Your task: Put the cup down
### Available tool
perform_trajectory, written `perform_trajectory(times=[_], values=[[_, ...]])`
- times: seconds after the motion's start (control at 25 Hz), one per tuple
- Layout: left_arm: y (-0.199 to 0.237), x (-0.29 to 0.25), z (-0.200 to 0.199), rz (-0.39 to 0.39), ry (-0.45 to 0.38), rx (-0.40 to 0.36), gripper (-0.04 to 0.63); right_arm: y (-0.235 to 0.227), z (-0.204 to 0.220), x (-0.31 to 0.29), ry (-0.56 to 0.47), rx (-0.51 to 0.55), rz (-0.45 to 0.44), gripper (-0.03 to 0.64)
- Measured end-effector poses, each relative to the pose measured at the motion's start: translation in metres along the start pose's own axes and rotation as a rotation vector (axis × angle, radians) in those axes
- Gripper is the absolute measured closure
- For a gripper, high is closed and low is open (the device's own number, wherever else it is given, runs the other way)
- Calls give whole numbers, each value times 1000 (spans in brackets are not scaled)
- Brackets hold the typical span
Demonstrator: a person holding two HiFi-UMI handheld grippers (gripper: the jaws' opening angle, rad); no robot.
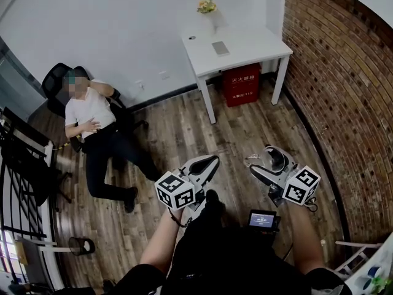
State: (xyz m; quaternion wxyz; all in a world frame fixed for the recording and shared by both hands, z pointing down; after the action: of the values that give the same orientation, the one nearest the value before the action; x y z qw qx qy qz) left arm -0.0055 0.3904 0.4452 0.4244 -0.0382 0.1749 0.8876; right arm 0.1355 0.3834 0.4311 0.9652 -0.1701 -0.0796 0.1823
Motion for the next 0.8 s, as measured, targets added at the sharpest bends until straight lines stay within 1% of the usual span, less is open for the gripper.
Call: perform_trajectory(times=[0.24,0.4,0.6,0.8], values=[[22,-27,4,11,23,33,586,-26,1,-10,15,-21,18,176],[52,-60,-2,17,18,46,586,-59,-2,-19,23,-17,37,176],[95,-107,-26,54,4,61,586,-111,-23,-47,23,-6,74,176],[147,-154,-56,95,29,44,586,-168,-53,-93,9,-6,103,176]])
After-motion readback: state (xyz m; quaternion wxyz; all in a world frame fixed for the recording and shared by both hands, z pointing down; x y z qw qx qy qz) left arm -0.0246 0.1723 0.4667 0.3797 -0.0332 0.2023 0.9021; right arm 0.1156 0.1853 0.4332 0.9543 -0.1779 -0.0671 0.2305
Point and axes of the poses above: the fingertips, and each gripper's own axes: x backward along the fingers, y to its left, z out of its underside, the point moved 1 cm from there along x, backward along the fingers, and after that the axes turned 13 degrees about -z, right-handed, at the moved point
